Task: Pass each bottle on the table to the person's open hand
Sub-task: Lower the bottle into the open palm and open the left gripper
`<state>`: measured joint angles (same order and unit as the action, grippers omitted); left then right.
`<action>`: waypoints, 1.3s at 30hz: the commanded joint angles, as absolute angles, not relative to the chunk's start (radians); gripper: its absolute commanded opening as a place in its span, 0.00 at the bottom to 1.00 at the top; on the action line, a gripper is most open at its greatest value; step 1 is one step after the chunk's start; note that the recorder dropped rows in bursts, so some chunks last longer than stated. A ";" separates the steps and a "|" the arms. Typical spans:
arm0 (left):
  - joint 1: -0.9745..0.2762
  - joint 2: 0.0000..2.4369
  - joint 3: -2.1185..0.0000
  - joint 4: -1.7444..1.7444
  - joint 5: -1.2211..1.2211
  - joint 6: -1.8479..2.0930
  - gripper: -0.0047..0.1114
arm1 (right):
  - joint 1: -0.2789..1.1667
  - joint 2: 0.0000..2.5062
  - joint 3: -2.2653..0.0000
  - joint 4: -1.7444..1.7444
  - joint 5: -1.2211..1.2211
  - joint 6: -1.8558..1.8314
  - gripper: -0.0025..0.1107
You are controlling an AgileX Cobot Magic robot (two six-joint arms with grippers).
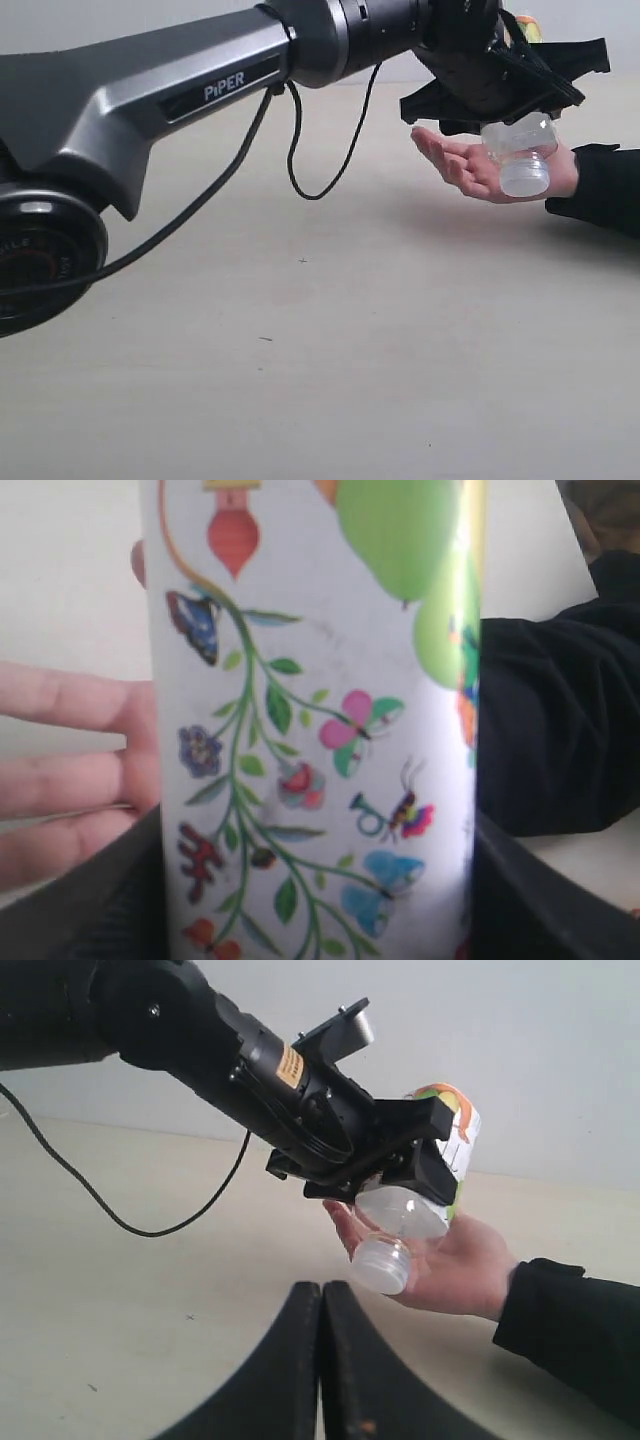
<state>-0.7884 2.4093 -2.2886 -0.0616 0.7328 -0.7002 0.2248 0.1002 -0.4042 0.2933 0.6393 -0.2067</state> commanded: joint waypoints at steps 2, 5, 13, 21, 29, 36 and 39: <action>-0.765 2.444 -2.293 -0.064 0.679 -0.714 0.04 | 0.221 0.095 -0.401 0.287 0.625 -0.210 0.02; -0.758 2.469 -2.293 -0.075 0.677 -0.723 0.04 | 0.221 0.095 -0.401 0.287 0.625 -0.210 0.02; -0.758 2.501 -2.293 -0.092 0.681 -0.765 0.04 | 0.221 0.095 -0.401 0.287 0.625 -0.210 0.02; -0.758 2.501 -2.293 -0.096 0.727 -0.763 0.22 | 0.221 0.095 -0.401 0.287 0.625 -0.210 0.02; -0.758 2.501 -2.293 -0.139 0.761 -0.733 0.54 | 0.221 0.095 -0.401 0.287 0.625 -0.210 0.02; -0.758 2.501 -2.293 -0.195 0.761 -0.648 0.73 | 0.221 0.095 -0.401 0.287 0.625 -0.210 0.02; -0.758 2.501 -2.293 -0.198 0.761 -0.628 0.75 | 0.221 0.095 -0.401 0.287 0.625 -0.210 0.02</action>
